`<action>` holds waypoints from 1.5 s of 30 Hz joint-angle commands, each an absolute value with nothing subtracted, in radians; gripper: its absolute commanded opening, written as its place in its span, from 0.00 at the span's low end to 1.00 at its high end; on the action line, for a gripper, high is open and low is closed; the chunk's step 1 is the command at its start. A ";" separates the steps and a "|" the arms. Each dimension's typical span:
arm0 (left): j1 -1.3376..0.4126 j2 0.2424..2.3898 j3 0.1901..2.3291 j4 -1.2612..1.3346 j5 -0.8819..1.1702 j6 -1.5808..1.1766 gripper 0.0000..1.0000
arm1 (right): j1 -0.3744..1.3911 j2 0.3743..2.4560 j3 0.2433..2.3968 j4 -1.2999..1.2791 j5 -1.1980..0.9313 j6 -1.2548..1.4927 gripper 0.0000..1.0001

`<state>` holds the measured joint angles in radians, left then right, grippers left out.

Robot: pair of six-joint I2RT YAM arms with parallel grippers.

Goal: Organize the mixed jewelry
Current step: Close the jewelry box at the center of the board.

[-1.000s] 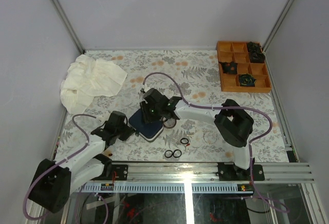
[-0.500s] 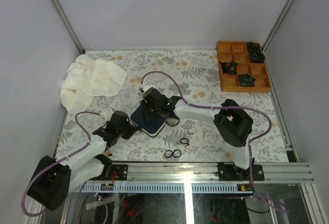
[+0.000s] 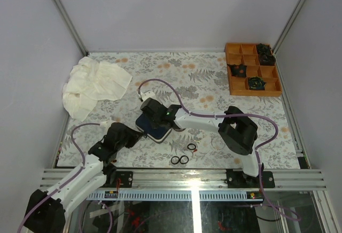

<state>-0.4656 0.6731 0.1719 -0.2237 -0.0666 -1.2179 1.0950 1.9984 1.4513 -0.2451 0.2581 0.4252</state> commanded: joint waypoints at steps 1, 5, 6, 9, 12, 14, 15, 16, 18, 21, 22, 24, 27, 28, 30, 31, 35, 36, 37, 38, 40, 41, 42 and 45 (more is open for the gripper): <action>-0.474 0.610 0.134 -0.198 -0.023 -1.190 0.14 | 1.140 2.086 1.434 -0.361 0.159 0.435 0.20; -0.474 0.598 0.122 -0.219 0.009 -1.183 0.03 | 1.141 2.094 1.420 -0.326 0.108 0.442 0.20; -0.474 0.598 0.114 -0.219 0.018 -1.186 0.01 | 1.141 2.095 1.416 -0.314 0.086 0.441 0.21; -0.476 0.596 0.090 -0.217 0.026 -1.195 0.00 | 1.140 2.099 1.417 -0.299 0.056 0.440 0.21; -0.476 0.598 0.068 -0.184 0.006 -1.198 0.00 | 1.140 2.094 1.403 -0.280 0.041 0.442 0.21; -0.475 0.620 0.059 -0.147 0.001 -1.199 0.00 | 1.138 2.095 1.396 -0.267 0.036 0.443 0.21; -0.475 0.638 0.059 -0.128 0.002 -1.200 0.00 | 1.138 2.097 1.396 -0.266 0.032 0.442 0.21; -0.475 0.655 0.062 -0.104 0.003 -1.198 0.00 | 1.138 2.098 1.395 -0.263 0.029 0.442 0.21; -0.476 0.688 0.067 -0.074 0.013 -1.195 0.00 | 1.139 2.102 1.388 -0.251 0.021 0.442 0.22; -0.477 0.684 0.062 -0.051 0.038 -1.190 0.00 | 1.135 2.104 1.372 -0.224 -0.002 0.444 0.24; -0.477 0.664 0.058 -0.063 0.036 -1.190 0.00 | 1.132 2.105 1.365 -0.215 -0.015 0.447 0.25; -0.477 0.611 0.048 -0.092 0.029 -1.192 0.01 | 1.125 2.107 1.345 -0.187 -0.047 0.452 0.28; -0.477 0.529 0.048 -0.158 0.017 -1.191 0.07 | 1.117 2.113 1.328 -0.165 -0.075 0.453 0.30; -0.477 0.507 0.051 -0.186 0.014 -1.187 0.09 | 1.116 2.118 1.326 -0.162 -0.078 0.451 0.30; -0.477 0.473 0.059 -0.242 0.006 -1.180 0.11 | 1.115 2.126 1.323 -0.155 -0.085 0.445 0.30; -0.477 0.461 0.060 -0.260 0.001 -1.178 0.11 | 1.115 2.131 1.323 -0.151 -0.091 0.444 0.30; -0.477 0.457 0.041 -0.237 -0.009 -1.184 0.11 | 1.114 2.149 1.323 -0.138 -0.101 0.435 0.30; -0.477 0.475 0.039 -0.217 -0.009 -1.183 0.11 | 1.113 2.153 1.320 -0.133 -0.102 0.433 0.30; -0.477 0.502 0.039 -0.194 -0.007 -1.181 0.11 | 1.111 2.157 1.314 -0.125 -0.105 0.433 0.30; -0.478 0.534 0.041 -0.171 -0.005 -1.177 0.10 | 1.108 2.160 1.308 -0.117 -0.109 0.433 0.30; -0.477 0.596 0.046 -0.121 0.001 -1.170 0.09 | 1.102 2.169 1.295 -0.094 -0.117 0.434 0.30; -0.477 0.622 0.050 -0.107 0.004 -1.167 0.08 | 1.098 2.174 1.290 -0.086 -0.123 0.434 0.30; -0.477 0.638 0.056 -0.103 0.008 -1.161 0.07 | 1.096 2.175 1.285 -0.078 -0.126 0.434 0.30; -0.478 0.605 0.062 -0.155 0.012 -1.154 0.05 | 1.096 2.166 1.268 -0.075 -0.100 0.426 0.30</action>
<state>-0.4717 0.6277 0.0578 -0.1555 0.0196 -1.1877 1.0695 2.0369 1.3678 0.0868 0.0319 0.4004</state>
